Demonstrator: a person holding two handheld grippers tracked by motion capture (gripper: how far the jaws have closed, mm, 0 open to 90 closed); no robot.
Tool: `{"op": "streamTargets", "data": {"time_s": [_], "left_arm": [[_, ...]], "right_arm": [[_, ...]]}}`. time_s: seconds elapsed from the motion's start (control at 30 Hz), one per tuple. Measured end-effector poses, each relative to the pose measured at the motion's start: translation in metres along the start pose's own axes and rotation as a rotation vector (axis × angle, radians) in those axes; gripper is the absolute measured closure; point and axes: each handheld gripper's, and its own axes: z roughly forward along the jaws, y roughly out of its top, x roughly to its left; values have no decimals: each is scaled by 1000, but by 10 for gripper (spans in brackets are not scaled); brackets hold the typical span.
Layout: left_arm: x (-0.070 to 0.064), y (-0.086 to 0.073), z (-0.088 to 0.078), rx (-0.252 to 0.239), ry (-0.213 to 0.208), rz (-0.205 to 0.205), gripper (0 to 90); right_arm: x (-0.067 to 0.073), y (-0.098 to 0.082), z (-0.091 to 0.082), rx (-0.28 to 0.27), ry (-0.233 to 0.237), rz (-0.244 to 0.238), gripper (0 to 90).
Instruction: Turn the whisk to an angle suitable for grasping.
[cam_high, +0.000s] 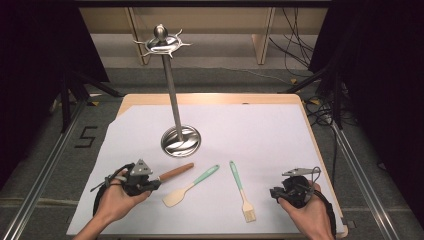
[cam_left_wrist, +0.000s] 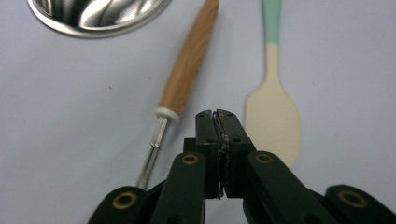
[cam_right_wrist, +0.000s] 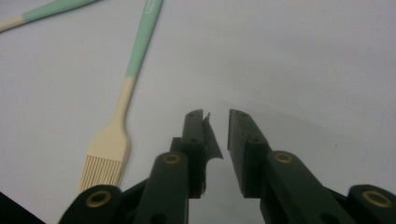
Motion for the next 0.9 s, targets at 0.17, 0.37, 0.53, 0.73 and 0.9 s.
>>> {"op": "streamTargets", "data": {"time_s": [0.17, 0.37, 0.53, 0.73, 0.9], "left_arm": [[13, 19, 11, 26, -7, -60, 894], [1, 34, 26, 89, -49, -50, 895], [-6, 39, 41, 143, -47, -14, 894], [-1, 41, 54, 182, 2, 24, 894], [2, 43, 57, 179, 49, 39, 894]], "right_arm": [[0, 2, -1, 9, -16, -15, 862], [0, 1, -3, 17, -68, -33, 875], [1, 2, 0, 17, -66, -15, 870], [2, 1, -1, 11, -73, -14, 867], [-1, 2, 0, 12, -64, -26, 866]]}}
